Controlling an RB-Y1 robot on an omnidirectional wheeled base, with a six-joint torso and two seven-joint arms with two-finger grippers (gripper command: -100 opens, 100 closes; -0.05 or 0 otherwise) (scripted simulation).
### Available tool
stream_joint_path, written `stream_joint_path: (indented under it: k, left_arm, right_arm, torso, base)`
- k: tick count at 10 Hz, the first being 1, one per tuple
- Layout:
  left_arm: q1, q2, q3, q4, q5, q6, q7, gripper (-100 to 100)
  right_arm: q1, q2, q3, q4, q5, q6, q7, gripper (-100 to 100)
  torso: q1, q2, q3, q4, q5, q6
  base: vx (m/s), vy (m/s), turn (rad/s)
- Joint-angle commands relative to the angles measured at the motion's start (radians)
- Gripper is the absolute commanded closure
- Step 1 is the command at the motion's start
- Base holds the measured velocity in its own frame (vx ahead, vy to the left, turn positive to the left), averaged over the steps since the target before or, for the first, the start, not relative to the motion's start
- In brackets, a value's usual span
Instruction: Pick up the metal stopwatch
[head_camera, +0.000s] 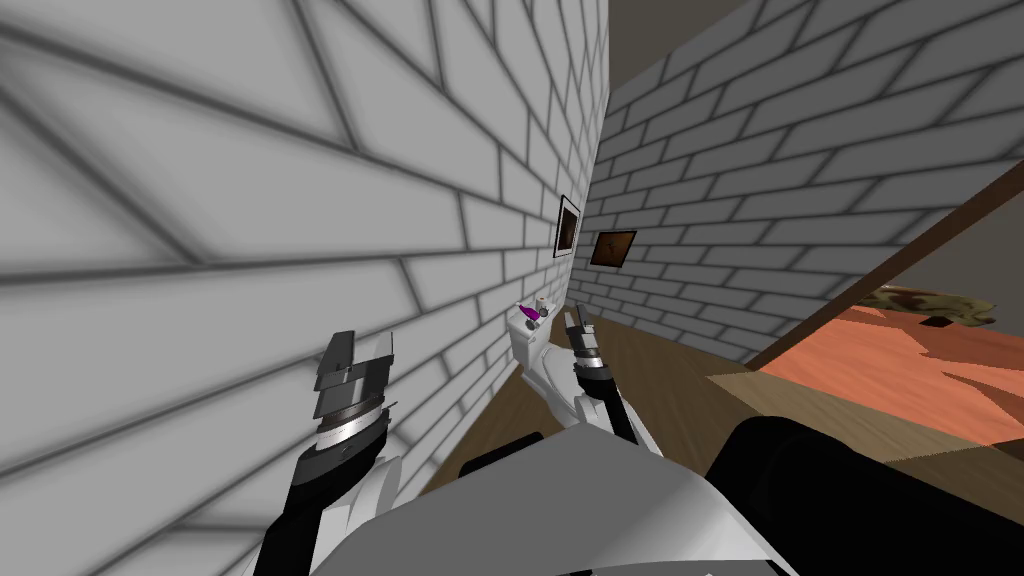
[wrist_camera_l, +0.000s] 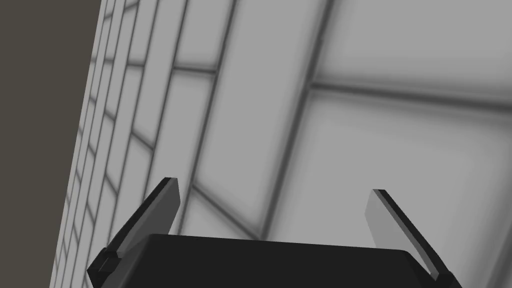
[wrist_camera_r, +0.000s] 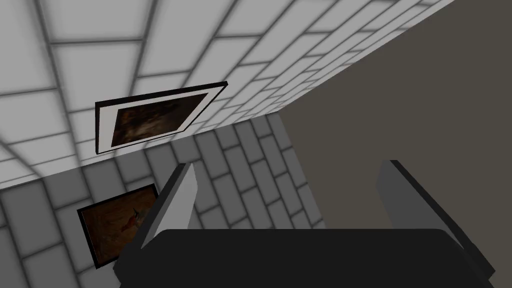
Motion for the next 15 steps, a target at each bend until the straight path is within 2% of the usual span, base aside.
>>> stream_joint_path:
  k: [1, 3, 4, 8, 9, 10, 11, 12, 13, 14, 15]
  left_arm:
    - [0.0, 0.0, 0.0, 0.0, 0.0, 0.0, 0.0, 0]
    - [0.0, 0.0, 0.0, 0.0, 0.0, 0.0, 0.0, 0]
    - [0.0, 0.0, 0.0, 0.0, 0.0, 0.0, 0.0, 0]
    - [0.0, 0.0, 0.0, 0.0, 0.0, 0.0, 0.0, 0]
    - [0.0, 0.0, 0.0, 0.0, 0.0, 0.0, 0.0, 0]
    - [0.0, 0.0, 0.0, 0.0, 0.0, 0.0, 0.0, 0]
    - [0.0, 0.0, 0.0, 0.0, 0.0, 0.0, 0.0, 0]
    - [0.0, 0.0, 0.0, 0.0, 0.0, 0.0, 0.0, 0]
    - [0.0, 0.0, 0.0, 0.0, 0.0, 0.0, 0.0, 0]
    - [0.0, 0.0, 0.0, 0.0, 0.0, 0.0, 0.0, 0]
    - [0.0, 0.0, 0.0, 0.0, 0.0, 0.0, 0.0, 0]
  right_arm:
    - [0.004, -0.042, 0.003, 0.009, 0.002, 0.0, -0.004, -100]
    - [0.013, -0.102, 0.011, 0.029, 0.008, 0.0, -0.012, -100]
    - [0.013, -0.113, 0.011, 0.029, 0.008, 0.0, -0.012, -100]
    - [0.036, -0.236, 0.029, 0.074, 0.021, -0.001, -0.033, -100]
    - [0.036, -0.246, 0.029, 0.074, 0.021, -0.001, -0.033, -100]
    - [0.046, -0.286, 0.036, 0.092, 0.026, -0.001, -0.042, -100]
    - [0.046, -0.295, 0.036, 0.092, 0.026, -0.001, -0.042, -100]
    - [0.057, -0.335, 0.044, 0.111, 0.032, -0.002, -0.052, -100]
    - [0.057, -0.347, 0.044, 0.111, 0.032, -0.002, -0.052, -100]
    - [0.068, -0.384, 0.053, 0.131, 0.039, -0.003, -0.063, -100]
    - [0.068, -0.4, 0.053, 0.131, 0.039, -0.003, -0.063, -100]
  torso:
    - [0.0, 0.0, 0.0, 0.0, 0.0, 0.0]
    - [0.0, -0.001, -0.001, 0.0, 0.0, 0.0]
    - [0.0, -0.001, -0.001, 0.0, 0.0, 0.0]
    - [-0.001, -0.001, -0.001, 0.0, 0.0, 0.0]
    - [-0.001, -0.001, -0.001, 0.0, 0.0, 0.0]
    - [-0.001, -0.001, -0.001, 0.0, 0.0, 0.0]
    - [-0.001, -0.002, -0.001, 0.0, 0.0, 0.0]
    - [-0.001, -0.001, -0.001, 0.0, 0.0, 0.0]
    - [-0.001, -0.002, -0.001, 0.0, 0.0, 0.0]
    - [-0.001, -0.002, -0.001, 0.0, 0.0, 0.0]
    - [-0.001, -0.002, -0.001, 0.0, 0.0, 0.0]
  base:
    - [0.007, 0.001, 0.032]
    - [0.02, 0.0, 0.055]
    - [0.016, -0.003, 0.015]
    - [0.021, -0.004, 0.043]
    - [0.02, -0.006, 0.029]
    - [0.022, -0.005, 0.07]
    - [0.022, -0.007, 0.028]
    - [0.029, -0.007, 0.049]
    - [0.023, -0.007, 0.025]
    - [0.03, -0.011, 0.055]
    - [0.026, -0.011, 0.042]
